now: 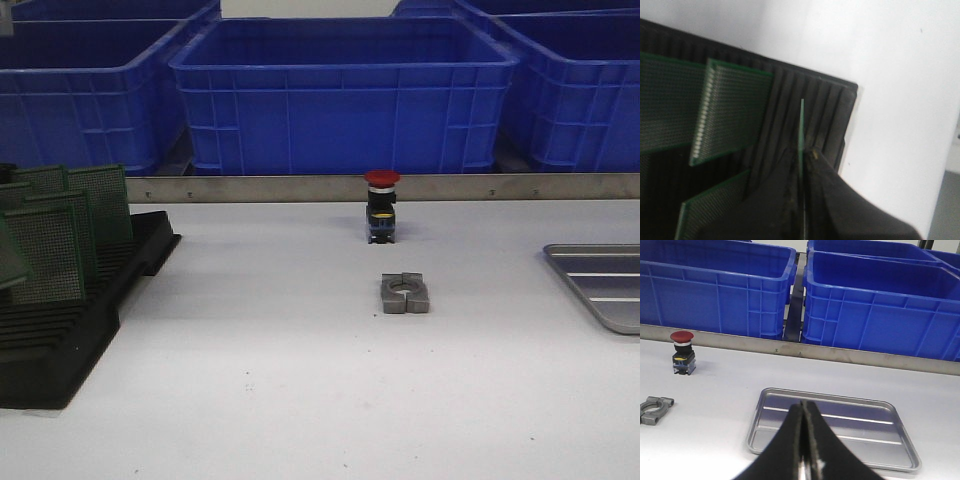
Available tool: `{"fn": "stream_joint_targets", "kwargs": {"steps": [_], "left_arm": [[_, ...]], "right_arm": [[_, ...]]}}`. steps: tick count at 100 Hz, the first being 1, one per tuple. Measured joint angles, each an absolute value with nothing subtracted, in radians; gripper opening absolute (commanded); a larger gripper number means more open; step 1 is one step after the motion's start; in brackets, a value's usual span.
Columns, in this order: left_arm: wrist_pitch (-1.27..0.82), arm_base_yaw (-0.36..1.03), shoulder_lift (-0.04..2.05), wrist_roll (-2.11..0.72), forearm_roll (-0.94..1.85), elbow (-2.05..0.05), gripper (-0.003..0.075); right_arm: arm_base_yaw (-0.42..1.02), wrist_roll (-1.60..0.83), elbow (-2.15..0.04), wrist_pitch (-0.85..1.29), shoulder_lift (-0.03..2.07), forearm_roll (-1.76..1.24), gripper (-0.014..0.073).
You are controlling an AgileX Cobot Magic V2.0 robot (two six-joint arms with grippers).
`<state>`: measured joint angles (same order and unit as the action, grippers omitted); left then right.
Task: Place circuit board on tray
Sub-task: 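Grasp a green circuit board with the left gripper and lift it out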
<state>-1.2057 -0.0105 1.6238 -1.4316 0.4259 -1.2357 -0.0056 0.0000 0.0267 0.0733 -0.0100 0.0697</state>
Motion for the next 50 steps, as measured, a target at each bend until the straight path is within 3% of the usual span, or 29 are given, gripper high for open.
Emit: {"fn": "stream_joint_targets", "kwargs": {"steps": [17,50], "left_arm": [[-1.209,0.029,1.603,-1.432,0.573,-1.249,-0.002],[-1.213,0.238,1.603,-1.43,0.768,-1.249,-0.002]], "right_arm": [[-0.006,0.0,0.027,0.073,-0.01,0.07,-0.006],[-0.006,0.0,0.027,0.073,-0.01,0.07,-0.006]]}}
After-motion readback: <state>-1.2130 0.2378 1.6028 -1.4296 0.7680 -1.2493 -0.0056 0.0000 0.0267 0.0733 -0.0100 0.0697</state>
